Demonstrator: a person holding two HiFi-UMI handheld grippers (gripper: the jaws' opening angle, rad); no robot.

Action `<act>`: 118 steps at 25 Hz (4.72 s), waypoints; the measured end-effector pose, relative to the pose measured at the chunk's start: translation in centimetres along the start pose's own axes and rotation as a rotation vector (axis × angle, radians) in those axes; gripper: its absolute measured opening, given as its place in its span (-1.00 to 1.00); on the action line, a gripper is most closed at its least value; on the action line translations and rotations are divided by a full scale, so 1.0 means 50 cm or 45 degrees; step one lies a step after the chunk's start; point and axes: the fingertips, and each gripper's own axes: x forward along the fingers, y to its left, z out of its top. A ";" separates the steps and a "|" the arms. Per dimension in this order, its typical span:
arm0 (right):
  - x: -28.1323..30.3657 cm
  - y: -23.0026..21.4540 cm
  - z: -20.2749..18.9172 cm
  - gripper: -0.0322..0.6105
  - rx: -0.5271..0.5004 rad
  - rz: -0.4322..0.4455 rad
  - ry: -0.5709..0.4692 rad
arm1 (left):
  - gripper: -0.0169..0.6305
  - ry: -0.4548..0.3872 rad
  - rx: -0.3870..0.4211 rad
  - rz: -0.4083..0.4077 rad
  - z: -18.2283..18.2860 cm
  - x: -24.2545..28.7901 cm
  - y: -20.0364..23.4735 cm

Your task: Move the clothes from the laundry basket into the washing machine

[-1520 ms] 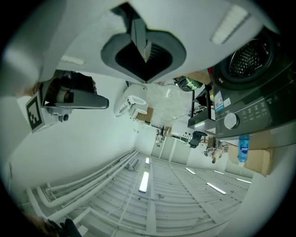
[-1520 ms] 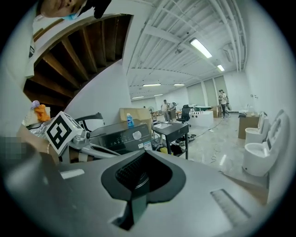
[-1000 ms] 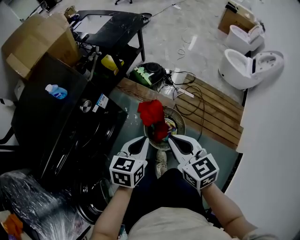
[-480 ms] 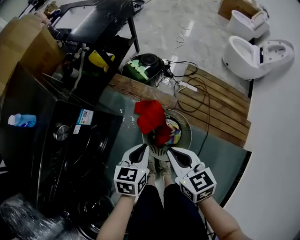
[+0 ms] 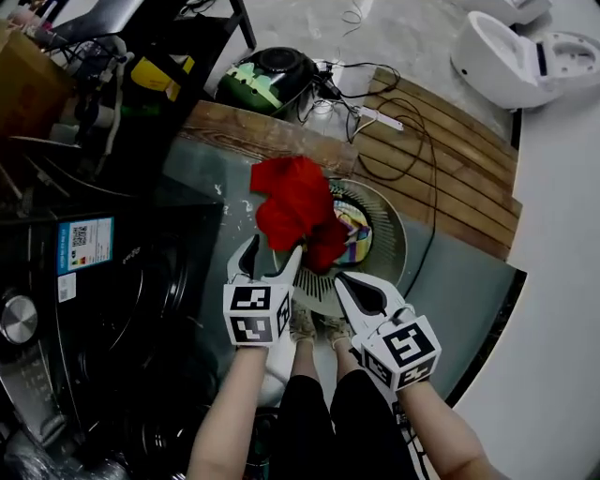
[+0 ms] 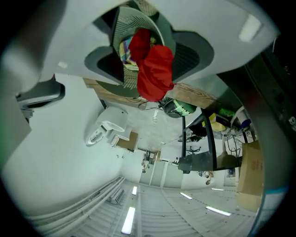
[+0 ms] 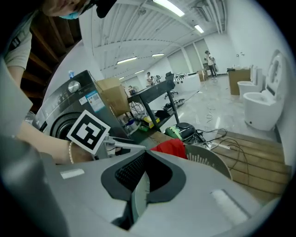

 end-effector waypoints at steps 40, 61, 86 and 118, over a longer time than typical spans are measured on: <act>0.057 0.038 0.050 -0.23 -0.031 -0.056 -0.037 | -0.51 0.060 0.224 -0.302 0.026 -0.059 -0.022; 0.151 0.311 -0.021 0.76 -0.791 0.638 0.276 | -0.52 -0.449 0.047 -0.447 0.017 -0.366 0.008; 0.288 0.594 -0.174 -0.50 -1.001 0.743 0.128 | -0.12 -0.916 -0.744 0.650 -0.315 -0.608 0.261; 0.598 0.692 -0.134 0.67 -0.867 0.679 0.108 | -0.35 -0.833 -0.913 0.694 -0.493 -0.525 0.352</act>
